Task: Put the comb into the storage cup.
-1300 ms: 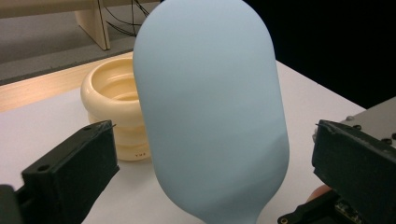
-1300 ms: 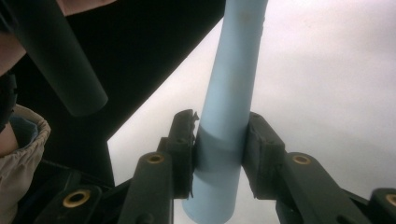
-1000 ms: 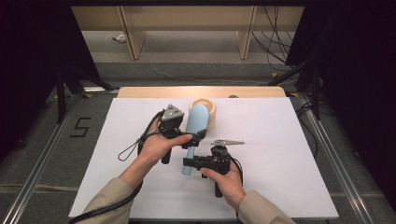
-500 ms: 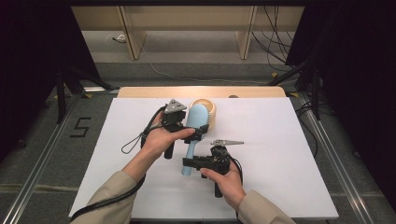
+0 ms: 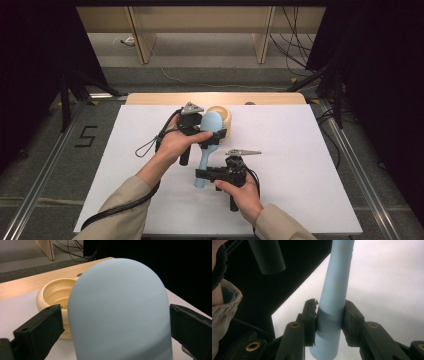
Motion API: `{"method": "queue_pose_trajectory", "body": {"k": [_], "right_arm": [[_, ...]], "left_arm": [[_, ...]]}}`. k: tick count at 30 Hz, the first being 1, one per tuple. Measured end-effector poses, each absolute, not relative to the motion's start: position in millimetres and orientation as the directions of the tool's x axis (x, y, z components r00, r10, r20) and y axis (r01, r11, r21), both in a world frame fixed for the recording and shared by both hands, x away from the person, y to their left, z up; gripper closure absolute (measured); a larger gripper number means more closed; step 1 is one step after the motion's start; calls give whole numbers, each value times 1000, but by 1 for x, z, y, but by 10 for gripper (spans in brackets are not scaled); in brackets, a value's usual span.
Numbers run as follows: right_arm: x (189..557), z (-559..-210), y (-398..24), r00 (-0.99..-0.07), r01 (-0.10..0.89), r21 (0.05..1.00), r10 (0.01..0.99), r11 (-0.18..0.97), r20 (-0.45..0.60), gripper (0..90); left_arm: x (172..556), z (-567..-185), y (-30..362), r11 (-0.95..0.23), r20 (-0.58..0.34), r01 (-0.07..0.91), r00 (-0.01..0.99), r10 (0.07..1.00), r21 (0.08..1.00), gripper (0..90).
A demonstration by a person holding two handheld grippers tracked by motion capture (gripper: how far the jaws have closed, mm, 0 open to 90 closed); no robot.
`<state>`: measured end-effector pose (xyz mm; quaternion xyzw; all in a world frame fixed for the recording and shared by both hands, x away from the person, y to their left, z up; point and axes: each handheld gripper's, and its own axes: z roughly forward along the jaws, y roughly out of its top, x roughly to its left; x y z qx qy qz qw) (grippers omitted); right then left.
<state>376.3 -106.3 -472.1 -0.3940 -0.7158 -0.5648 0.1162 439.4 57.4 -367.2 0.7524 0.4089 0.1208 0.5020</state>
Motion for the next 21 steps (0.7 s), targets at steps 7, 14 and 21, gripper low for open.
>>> {"method": "queue_pose_trajectory", "body": {"k": [7, 14, 21], "right_arm": [[377, -472, -107, -668, 687, 724, 437, 52, 603, 673], [377, -472, -107, -667, 687, 724, 443, 56, 599, 673], [377, -473, -107, -666, 688, 723, 451, 65, 593, 673]], "left_arm": [[441, -367, 57, -155, -252, 520, 627, 737, 840, 73], [439, -368, 58, -151, -269, 530, 630, 729, 834, 157], [438, -369, 60, -131, -282, 531, 625, 728, 837, 171]]}}
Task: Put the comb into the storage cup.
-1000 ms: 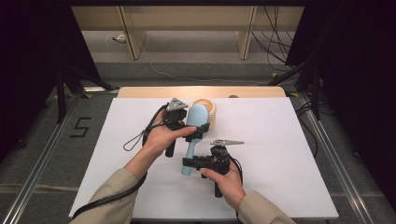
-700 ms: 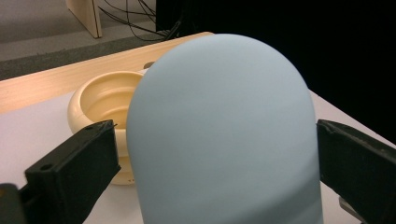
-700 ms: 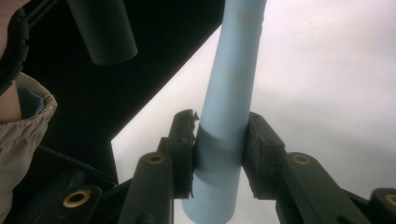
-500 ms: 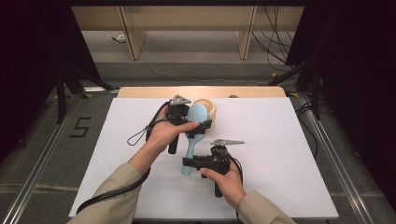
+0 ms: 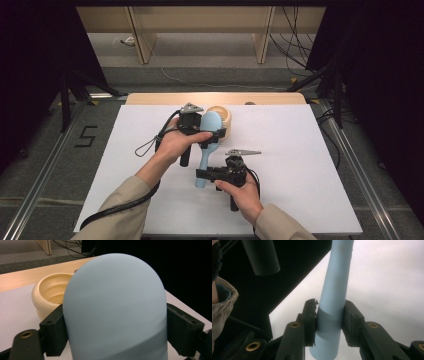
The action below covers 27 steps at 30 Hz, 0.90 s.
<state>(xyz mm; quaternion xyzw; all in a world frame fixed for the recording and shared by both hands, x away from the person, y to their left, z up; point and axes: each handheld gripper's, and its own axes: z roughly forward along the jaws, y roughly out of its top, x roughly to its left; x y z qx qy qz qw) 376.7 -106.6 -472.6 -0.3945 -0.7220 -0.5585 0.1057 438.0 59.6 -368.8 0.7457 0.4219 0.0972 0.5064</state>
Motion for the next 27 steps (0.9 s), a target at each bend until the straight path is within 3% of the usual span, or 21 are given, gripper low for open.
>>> {"method": "queue_pose_trajectory", "body": {"k": [27], "right_arm": [[378, -471, -108, -674, 662, 745, 495, 76, 548, 648]], "left_arm": [[426, -364, 60, -118, -257, 472, 655, 710, 874, 188]]}}
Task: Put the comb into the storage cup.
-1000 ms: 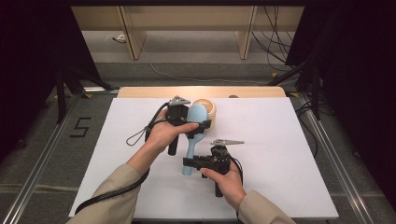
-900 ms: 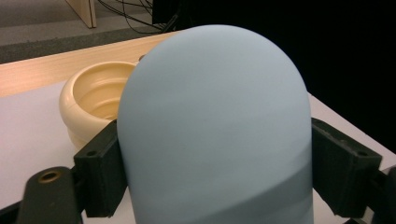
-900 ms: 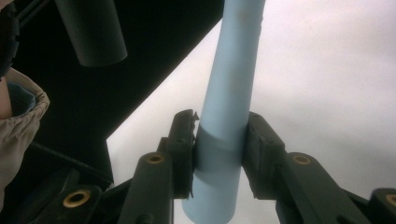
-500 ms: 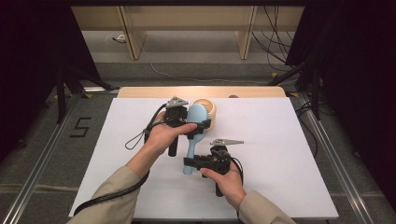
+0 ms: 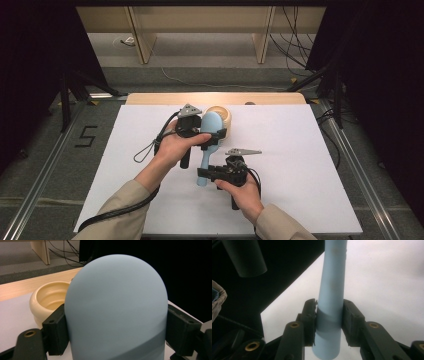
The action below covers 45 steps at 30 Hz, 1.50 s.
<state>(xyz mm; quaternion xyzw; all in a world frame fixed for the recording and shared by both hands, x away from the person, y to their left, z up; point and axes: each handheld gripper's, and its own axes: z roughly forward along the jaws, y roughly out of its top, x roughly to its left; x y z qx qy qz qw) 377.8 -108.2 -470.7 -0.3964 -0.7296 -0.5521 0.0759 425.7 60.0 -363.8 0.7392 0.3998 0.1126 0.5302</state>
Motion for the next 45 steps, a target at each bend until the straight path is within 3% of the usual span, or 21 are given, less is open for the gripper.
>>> {"method": "queue_pose_trajectory", "body": {"k": [18, 29, 33, 39, 45], "right_arm": [[380, -470, -110, -658, 655, 753, 538, 65, 526, 539], [380, -468, -109, -669, 621, 779, 577, 88, 468, 391], [380, -464, -110, -689, 581, 807, 592, 105, 419, 282], [381, -460, -114, -713, 532, 839, 598, 120, 367, 200], [380, -454, -120, -737, 471, 868, 613, 160, 286, 171]], "left_arm": [[421, -360, 59, -131, -215, 428, 668, 712, 894, 191], [420, -356, 61, -132, -170, 384, 656, 736, 914, 192], [420, -356, 62, -132, -149, 366, 646, 749, 921, 193], [421, -355, 64, -125, -128, 345, 624, 771, 930, 193], [423, -353, 67, -111, -110, 322, 595, 796, 940, 193]]}}
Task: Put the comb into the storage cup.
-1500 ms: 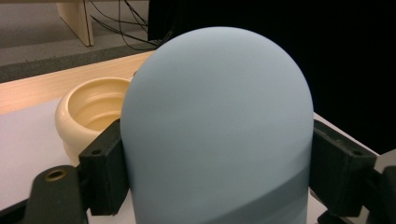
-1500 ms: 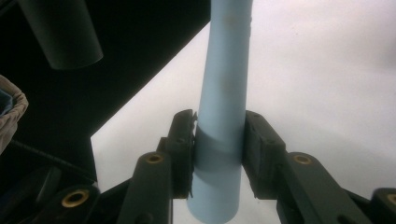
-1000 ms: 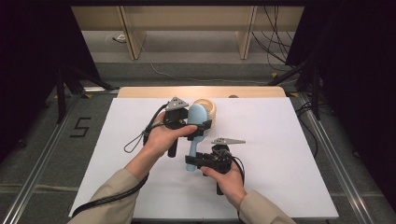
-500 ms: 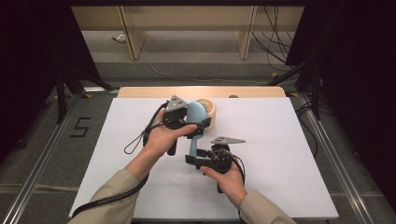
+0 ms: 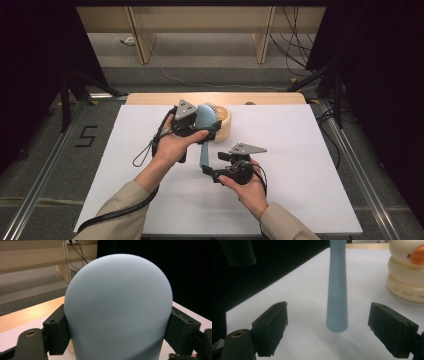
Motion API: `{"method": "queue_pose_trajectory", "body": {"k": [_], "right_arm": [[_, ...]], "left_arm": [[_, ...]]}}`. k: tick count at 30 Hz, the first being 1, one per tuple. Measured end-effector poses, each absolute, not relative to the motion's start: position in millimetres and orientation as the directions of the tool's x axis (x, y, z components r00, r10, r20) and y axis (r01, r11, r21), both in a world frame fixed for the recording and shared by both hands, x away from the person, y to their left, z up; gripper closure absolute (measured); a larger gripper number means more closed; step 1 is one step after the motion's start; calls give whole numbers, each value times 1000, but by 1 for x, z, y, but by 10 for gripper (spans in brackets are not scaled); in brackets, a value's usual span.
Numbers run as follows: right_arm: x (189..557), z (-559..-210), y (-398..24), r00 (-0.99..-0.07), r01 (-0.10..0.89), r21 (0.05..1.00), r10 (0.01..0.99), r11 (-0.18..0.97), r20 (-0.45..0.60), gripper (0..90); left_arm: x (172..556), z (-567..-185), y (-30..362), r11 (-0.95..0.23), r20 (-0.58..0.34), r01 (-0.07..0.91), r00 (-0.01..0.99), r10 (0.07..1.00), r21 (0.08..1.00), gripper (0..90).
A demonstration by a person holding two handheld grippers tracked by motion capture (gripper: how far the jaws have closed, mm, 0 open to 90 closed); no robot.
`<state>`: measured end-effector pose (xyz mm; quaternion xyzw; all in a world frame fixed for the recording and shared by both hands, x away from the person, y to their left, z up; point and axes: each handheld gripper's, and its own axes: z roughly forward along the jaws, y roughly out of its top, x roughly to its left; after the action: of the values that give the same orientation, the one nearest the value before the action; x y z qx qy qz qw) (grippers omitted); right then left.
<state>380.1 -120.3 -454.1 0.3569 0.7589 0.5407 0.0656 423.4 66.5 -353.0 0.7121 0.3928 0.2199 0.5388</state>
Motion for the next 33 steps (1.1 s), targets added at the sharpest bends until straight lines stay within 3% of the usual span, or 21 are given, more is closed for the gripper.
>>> {"method": "queue_pose_trajectory", "body": {"k": [18, 33], "right_arm": [[379, -452, -152, -741, 393, 877, 659, 277, 124, 164], [368, -448, -190, -714, 371, 889, 695, 269, 88, 164]], "left_arm": [[432, -349, 72, -84, -90, 292, 534, 841, 953, 193], [440, -345, 74, -70, -87, 282, 508, 857, 957, 193]]}}
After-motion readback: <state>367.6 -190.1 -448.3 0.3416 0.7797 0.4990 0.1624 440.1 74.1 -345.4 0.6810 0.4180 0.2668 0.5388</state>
